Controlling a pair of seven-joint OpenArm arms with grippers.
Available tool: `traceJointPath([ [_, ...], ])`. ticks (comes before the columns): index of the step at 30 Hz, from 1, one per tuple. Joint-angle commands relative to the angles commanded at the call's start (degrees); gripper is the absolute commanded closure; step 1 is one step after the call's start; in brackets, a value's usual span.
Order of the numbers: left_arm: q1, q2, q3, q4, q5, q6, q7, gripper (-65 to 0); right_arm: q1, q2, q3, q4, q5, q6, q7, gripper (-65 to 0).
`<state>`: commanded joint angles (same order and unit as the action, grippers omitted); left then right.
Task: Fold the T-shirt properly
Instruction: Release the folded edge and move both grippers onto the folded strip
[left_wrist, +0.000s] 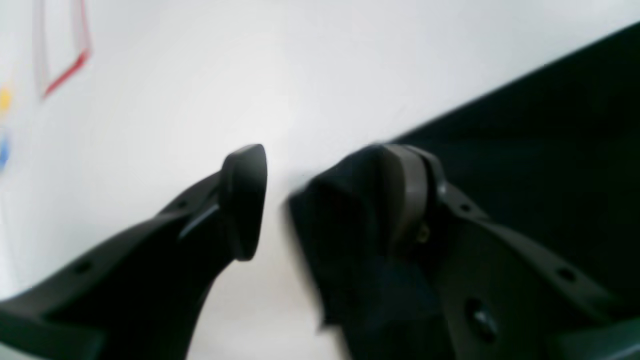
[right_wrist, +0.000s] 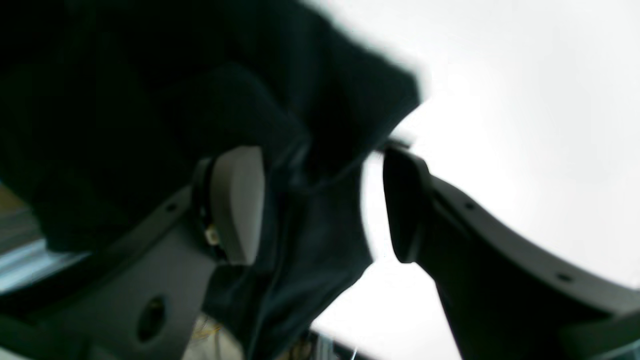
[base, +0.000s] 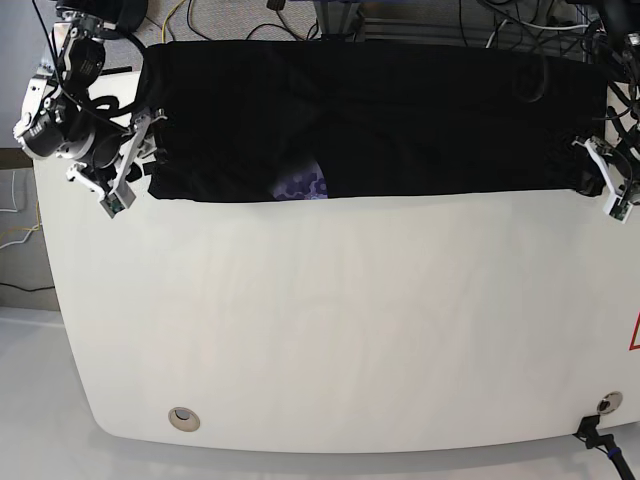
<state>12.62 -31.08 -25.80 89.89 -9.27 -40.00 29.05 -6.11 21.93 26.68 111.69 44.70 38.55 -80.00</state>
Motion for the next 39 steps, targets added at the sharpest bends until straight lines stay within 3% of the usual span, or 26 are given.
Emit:
traceJointPath([
  [2,0.3,1.8,0.1,3.2,-1.2,0.0,0.4,-32.2,1.7,-1.9,0.0,0.0,0.1,0.00,0.0,-36.8],
  [8,1.8,3.4,0.1,13.1,-5.5,0.0,13.4,-32.2,3.5,-11.0,-0.4,0.0,0.1,0.09,0.0,-36.8],
  [12,5.6,5.4,-0.2,15.6,-6.8,0.0,15.3,-32.2,1.3,-16.0,-0.4,-1.2,0.1,0.09,0.0,-36.8],
  [17,11.9,6.2,-0.3,15.8,-6.8,0.0,15.1,-32.1,-3.2,-19.3,-0.4,-1.7,0.1,0.09,0.0,-36.7],
  [22,15.4,6.3,-1.4,15.7,-6.8,0.0,15.1,-14.1,-6.8,-19.3,-0.4,-1.8,0.1,0.00,0.0,-34.3],
  [24,15.4,6.3,-1.4,15.6,-6.7,0.0,15.1,-7.8,-7.8,-19.3,-0.4,-1.8,0.0,0.00,0.0,-26.0],
  [29,14.5,6.2,-0.9,11.3,-6.6,0.0,15.0,-3.3,-8.3,-18.6,-0.5,-8.2,-0.1,-0.09,0.0,-0.1],
  [32,10.9,5.9,2.1,6.1,-6.6,0.0,15.0,-3.4,-8.2,-15.7,-0.9,-13.6,-0.2,-0.18,0.6,0.0],
  [35,8.1,5.8,4.7,1.8,-6.1,0.0,13.2,-3.4,-6.9,-11.6,-4.0,-18.1,-0.2,-0.18,4.5,0.0],
  [39,3.6,6.2,8.7,-2.4,-0.4,0.0,10.5,-3.4,-4.0,-7.3,-5.4,-25.3,-0.2,-0.35,8.9,0.0],
])
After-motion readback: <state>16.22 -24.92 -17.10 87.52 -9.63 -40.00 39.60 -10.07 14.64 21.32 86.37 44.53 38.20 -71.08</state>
